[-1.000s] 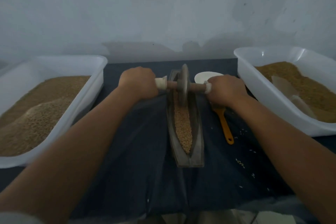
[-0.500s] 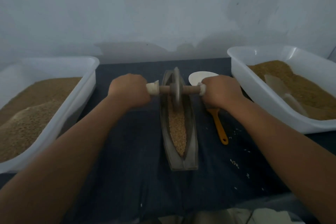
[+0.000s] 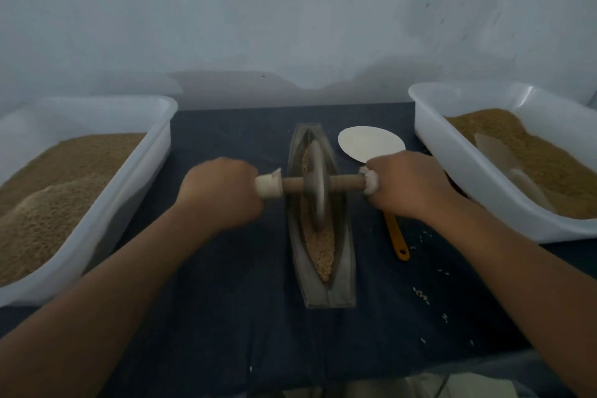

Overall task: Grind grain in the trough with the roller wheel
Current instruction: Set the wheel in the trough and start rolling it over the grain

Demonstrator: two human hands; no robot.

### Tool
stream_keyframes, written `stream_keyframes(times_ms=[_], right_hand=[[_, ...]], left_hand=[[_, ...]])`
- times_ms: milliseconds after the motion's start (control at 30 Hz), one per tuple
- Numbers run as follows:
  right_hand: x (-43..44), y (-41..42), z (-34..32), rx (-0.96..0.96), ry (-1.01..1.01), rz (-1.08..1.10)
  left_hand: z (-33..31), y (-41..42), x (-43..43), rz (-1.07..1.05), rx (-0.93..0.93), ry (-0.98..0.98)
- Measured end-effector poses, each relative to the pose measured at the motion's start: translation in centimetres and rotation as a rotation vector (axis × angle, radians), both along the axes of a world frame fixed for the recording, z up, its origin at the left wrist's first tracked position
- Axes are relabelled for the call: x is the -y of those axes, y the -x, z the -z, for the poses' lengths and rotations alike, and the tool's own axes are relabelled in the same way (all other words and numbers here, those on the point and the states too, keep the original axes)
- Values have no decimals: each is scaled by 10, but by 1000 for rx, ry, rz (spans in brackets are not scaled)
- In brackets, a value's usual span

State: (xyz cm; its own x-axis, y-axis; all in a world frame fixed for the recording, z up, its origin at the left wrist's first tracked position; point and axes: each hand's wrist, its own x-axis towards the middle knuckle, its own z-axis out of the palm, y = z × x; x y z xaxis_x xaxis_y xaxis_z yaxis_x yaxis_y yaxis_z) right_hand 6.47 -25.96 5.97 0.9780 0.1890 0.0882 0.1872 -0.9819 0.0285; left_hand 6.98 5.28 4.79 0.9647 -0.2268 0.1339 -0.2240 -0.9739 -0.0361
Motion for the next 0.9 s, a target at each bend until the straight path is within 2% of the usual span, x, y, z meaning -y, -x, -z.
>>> stream_keyframes(times_ms=[133, 200, 300, 433, 500, 600, 700, 833, 900], right_hand=[[-11, -46, -2, 144, 44, 115], [-12, -49, -7, 135, 56, 98], [-4, -22, -11, -35, 39, 22], [13, 34, -11, -309, -17, -66], [15, 36, -6, -257, -25, -69], [0, 8, 0, 21, -20, 0], [-11, -30, -4, 231, -18, 35], [-12, -38, -15, 198, 27, -1], [-6, -22, -15, 46, 37, -11]], left_hand=[[-22, -56, 16, -61, -43, 47], [-24, -55, 16, -51, -91, 63], [-15, -21, 4, -5, -101, 30], [-3, 27, -14, 148, 59, -59], [-5, 18, -12, 152, 40, -64], [-9, -22, 1, 48, -72, -16], [-12, -60, 8, -50, -54, 24], [-11, -50, 10, -59, -62, 70], [-7, -24, 3, -28, -78, 43]])
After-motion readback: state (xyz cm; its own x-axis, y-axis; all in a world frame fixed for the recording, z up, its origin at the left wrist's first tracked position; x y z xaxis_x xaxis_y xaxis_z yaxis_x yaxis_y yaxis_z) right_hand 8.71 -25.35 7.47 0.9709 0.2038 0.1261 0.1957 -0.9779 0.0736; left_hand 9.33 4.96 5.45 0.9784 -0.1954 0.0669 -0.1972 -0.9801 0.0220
